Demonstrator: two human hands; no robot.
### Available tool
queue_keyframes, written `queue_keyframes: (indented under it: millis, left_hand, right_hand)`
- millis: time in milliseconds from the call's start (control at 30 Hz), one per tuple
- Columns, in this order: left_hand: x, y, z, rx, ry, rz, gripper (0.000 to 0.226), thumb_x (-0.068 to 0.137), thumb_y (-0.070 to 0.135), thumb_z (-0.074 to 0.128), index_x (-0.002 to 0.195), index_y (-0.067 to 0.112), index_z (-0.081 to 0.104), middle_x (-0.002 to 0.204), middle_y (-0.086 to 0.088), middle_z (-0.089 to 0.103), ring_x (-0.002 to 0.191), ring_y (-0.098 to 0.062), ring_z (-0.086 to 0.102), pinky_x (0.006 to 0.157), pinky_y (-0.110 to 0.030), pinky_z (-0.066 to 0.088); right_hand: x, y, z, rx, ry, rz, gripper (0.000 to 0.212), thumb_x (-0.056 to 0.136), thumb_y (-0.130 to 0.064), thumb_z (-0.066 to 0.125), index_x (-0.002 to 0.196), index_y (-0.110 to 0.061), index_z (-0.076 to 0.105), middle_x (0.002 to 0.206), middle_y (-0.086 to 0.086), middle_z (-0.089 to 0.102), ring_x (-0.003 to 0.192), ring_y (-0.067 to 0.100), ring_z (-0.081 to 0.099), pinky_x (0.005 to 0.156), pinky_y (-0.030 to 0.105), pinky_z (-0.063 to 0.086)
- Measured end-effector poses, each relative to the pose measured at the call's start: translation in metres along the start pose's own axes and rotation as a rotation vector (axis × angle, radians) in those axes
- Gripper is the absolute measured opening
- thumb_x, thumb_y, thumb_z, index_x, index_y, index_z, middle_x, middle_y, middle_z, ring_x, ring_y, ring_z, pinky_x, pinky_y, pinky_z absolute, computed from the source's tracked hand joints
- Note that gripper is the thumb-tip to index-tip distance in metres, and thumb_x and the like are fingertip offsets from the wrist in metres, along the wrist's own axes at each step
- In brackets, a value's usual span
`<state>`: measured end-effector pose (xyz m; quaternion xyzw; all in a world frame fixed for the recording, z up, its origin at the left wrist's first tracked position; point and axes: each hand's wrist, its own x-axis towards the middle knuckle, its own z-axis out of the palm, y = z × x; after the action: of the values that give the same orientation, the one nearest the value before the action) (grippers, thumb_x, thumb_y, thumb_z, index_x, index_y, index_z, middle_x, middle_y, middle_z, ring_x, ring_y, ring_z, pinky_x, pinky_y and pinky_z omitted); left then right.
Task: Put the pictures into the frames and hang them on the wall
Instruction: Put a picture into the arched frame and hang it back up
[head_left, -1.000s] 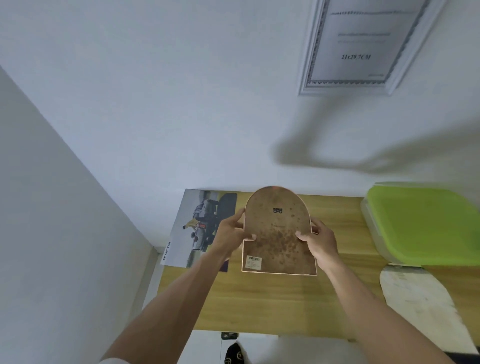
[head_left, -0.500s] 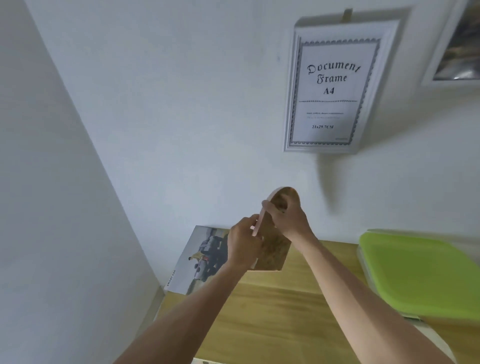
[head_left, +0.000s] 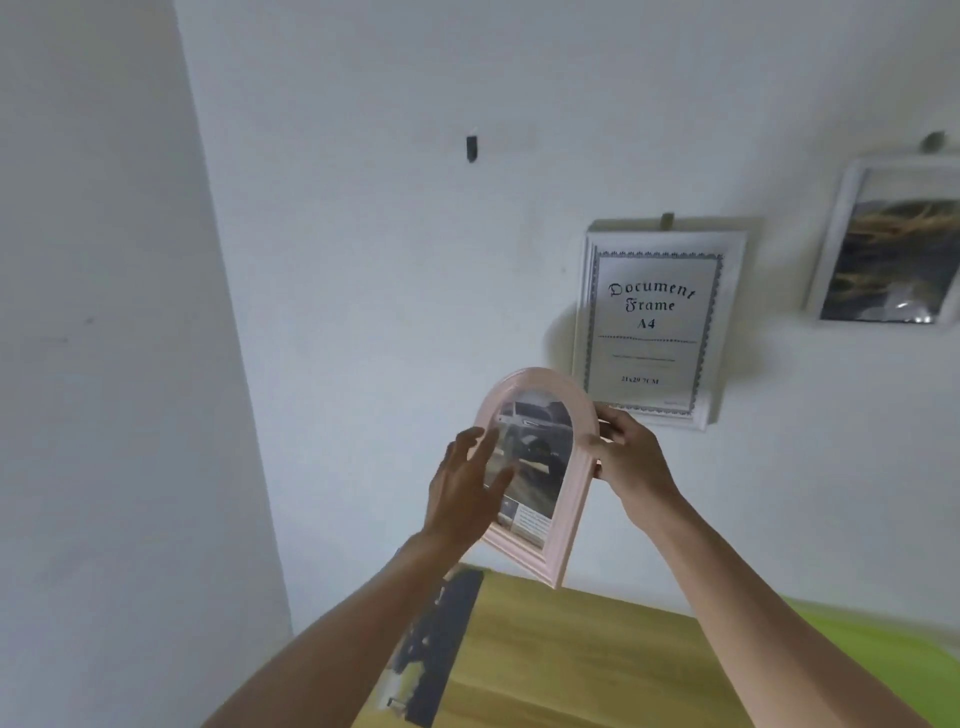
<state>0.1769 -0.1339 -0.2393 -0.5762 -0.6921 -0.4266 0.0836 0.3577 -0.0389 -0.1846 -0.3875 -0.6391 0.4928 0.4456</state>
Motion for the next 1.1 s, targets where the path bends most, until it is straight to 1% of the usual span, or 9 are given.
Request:
queue_keyframes:
  millis: [100,167,300,433,600,733,867,967,1100]
  left_hand:
    - [0.047,-0.009,-0.025,-0.037,0.000,-0.135,0.061,0.099,0.038,0.052,0.151,0.017,0.030,0.148,-0.006,0.037,0.133,-0.023,0.039,0.103,-0.041,0.042]
    - [0.076,-0.012,-0.042,-0.147,-0.031,-0.177,0.059,0.098,0.038,0.053,0.150,0.017,0.033,0.143,-0.007,0.044,0.131,-0.023,0.044,0.107,-0.041,0.040]
    - [0.129,-0.018,-0.075,-0.278,-0.017,-0.119,0.032,0.095,0.027,0.060,0.126,0.021,0.062,0.107,0.005,0.071,0.098,-0.015,0.067,0.089,-0.033,0.053]
    - [0.180,-0.027,-0.104,-0.375,0.017,-0.139,0.029,0.088,0.029,0.069,0.116,0.022,0.070,0.089,0.010,0.074,0.082,-0.008,0.069,0.071,-0.019,0.047]
    - [0.244,-0.043,-0.130,-0.306,0.114,-0.079,0.026,0.088,0.027,0.069,0.113,0.018,0.071,0.090,0.004,0.073,0.080,-0.014,0.068,0.070,-0.023,0.050]
    - [0.286,-0.053,-0.143,-0.236,0.160,-0.017,0.030,0.089,0.030,0.068,0.115,0.014,0.069,0.094,-0.001,0.073,0.079,-0.016,0.066,0.064,-0.016,0.043]
    - [0.319,-0.064,-0.145,-0.176,0.203,0.012,0.032,0.090,0.035,0.066,0.113,0.012,0.070,0.092,-0.001,0.073,0.080,-0.016,0.065,0.073,-0.021,0.042]
    - [0.336,-0.076,-0.142,-0.152,0.241,0.019,0.028,0.091,0.035,0.064,0.106,0.013,0.072,0.086,0.002,0.070,0.077,-0.014,0.061,0.066,-0.018,0.039]
    - [0.348,-0.088,-0.135,-0.181,0.242,0.047,0.021,0.090,0.038,0.064,0.087,0.019,0.072,0.072,0.001,0.065,0.071,-0.015,0.058,0.061,-0.017,0.040]
  right_hand:
    - [0.019,-0.020,-0.007,-0.021,0.013,-0.067,0.035,0.092,-0.008,0.061,0.120,-0.028,0.065,0.112,-0.001,0.068,0.100,0.022,0.066,0.082,0.046,0.057]
    - [0.033,-0.034,-0.007,-0.011,0.012,-0.097,0.033,0.094,-0.009,0.061,0.119,-0.031,0.066,0.111,-0.002,0.069,0.102,0.023,0.066,0.085,0.049,0.055]
    - [0.066,-0.062,0.001,0.002,0.002,-0.148,0.032,0.096,-0.014,0.062,0.123,-0.030,0.065,0.113,-0.002,0.069,0.107,0.024,0.064,0.091,0.051,0.052]
    - [0.102,-0.098,0.022,-0.138,0.027,-0.273,0.031,0.099,-0.023,0.056,0.127,-0.037,0.062,0.110,-0.005,0.068,0.103,0.015,0.063,0.084,0.038,0.053]
    - [0.148,-0.142,0.057,-0.270,0.040,-0.318,0.044,0.092,-0.028,0.066,0.134,-0.036,0.054,0.118,-0.008,0.062,0.109,0.013,0.060,0.090,0.034,0.050]
    - [0.177,-0.172,0.082,-0.280,0.204,-0.422,0.047,0.086,-0.021,0.072,0.131,-0.027,0.058,0.109,-0.003,0.067,0.097,0.016,0.064,0.084,0.029,0.046]
    - [0.202,-0.192,0.098,-0.315,0.310,-0.512,0.039,0.084,-0.018,0.076,0.121,-0.022,0.064,0.097,-0.004,0.068,0.092,0.015,0.063,0.084,0.026,0.045]
    - [0.214,-0.197,0.108,-0.340,0.321,-0.571,0.035,0.084,-0.017,0.075,0.118,-0.021,0.066,0.094,-0.006,0.068,0.093,0.017,0.065,0.092,0.030,0.049]
    - [0.230,-0.189,0.116,-0.367,0.358,-0.659,0.032,0.086,-0.015,0.074,0.115,-0.024,0.065,0.093,-0.004,0.069,0.093,0.017,0.065,0.091,0.031,0.050]
